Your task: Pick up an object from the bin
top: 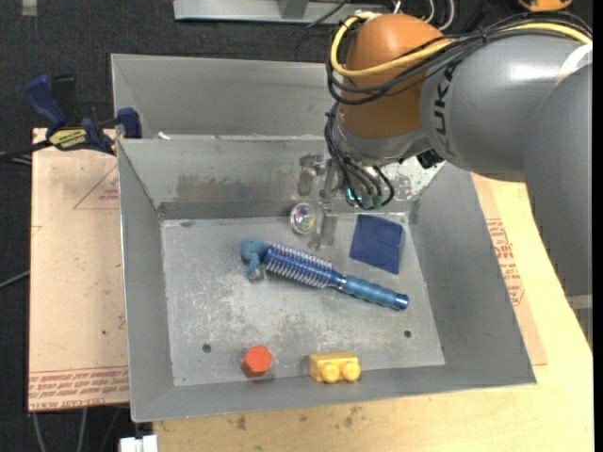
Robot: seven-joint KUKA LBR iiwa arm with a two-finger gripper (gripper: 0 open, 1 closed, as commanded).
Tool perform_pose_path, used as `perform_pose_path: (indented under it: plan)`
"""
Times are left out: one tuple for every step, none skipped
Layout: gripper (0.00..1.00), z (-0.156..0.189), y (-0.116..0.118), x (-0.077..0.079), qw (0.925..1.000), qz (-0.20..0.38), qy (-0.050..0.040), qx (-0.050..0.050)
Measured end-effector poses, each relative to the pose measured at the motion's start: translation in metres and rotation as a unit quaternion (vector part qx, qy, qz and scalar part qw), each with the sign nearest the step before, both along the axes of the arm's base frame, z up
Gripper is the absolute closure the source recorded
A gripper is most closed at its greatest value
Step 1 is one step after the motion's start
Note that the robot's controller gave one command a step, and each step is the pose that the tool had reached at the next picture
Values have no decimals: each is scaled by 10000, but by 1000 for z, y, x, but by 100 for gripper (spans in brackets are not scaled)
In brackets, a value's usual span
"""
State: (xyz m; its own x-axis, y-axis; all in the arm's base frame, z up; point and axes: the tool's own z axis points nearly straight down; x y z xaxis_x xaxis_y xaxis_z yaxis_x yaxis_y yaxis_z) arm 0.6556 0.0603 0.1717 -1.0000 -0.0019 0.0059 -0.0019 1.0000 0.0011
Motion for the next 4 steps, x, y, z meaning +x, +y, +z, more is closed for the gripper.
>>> perform_pose_path:
  plan:
    - [0, -106, -8, -46, 9966, -824, 1, -4]
    - [0, -71, -4, -50, 9882, -1533, -47, 1]
    - [0, -69, -2, -53, 9686, -2485, -35, -5]
    - [0, -103, -7, -60, 9358, -3526, -16, -13]
